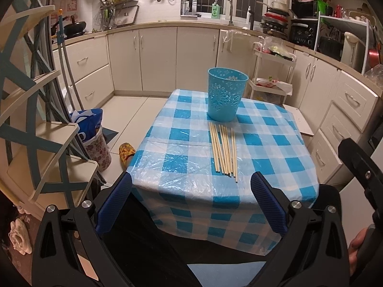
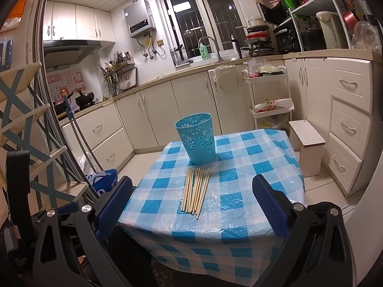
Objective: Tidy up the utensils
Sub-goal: 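Move both tools toward the pile of wooden chopsticks beside the blue cup, then grasp one wooden chopstick with the left tool while the right tool grasps another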
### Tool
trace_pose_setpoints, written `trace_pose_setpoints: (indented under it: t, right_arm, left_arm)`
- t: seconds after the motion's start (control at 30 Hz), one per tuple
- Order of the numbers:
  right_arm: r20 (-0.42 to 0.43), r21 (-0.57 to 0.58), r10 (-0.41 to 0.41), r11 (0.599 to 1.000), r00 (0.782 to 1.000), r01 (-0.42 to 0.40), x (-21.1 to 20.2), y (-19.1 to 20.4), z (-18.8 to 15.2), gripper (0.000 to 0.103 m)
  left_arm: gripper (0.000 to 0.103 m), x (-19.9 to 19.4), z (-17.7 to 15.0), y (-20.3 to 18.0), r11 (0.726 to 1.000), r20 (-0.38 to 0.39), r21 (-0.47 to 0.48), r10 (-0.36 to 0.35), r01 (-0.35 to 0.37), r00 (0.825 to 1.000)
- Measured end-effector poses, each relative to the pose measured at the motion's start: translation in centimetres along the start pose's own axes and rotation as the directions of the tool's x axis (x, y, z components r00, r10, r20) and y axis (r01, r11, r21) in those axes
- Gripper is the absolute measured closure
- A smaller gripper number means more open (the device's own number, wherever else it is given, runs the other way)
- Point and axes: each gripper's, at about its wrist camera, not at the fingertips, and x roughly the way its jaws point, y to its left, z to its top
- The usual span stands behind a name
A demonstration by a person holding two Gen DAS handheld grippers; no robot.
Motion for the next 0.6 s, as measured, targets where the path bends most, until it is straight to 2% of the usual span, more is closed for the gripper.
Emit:
trace_pose_setpoints:
  t: [0.17,0.43,0.5,0.6]
  right_arm:
    - [-0.046,0.010,-0.015,1.000,0.999,0.016,3.0,-1.3,0.1,0.007]
    - [-0.150,0.047,-0.070,0.996,0.986,0.078,9.4,-4.5,-0.6,0.007]
    - [-0.172,0.052,-0.074,0.995,0.982,0.084,10.7,-5.1,-0.9,0.007]
    - [-0.205,0.055,-0.079,0.994,0.976,0.092,12.6,-6.1,-1.2,0.007]
  left_arm:
    - [0.008,3.6,1.1,-0.4,1.000,-0.040,0.017,0.001,0.000,0.999]
    - [0.008,12.4,3.4,-1.8,0.999,-0.114,0.034,0.003,0.001,0.994]
    - [0.010,14.7,4.1,-2.5,0.999,-0.128,0.043,0.010,-0.005,0.992]
    - [0.020,19.4,5.2,-3.3,0.999,-0.174,0.031,0.012,-0.007,0.985]
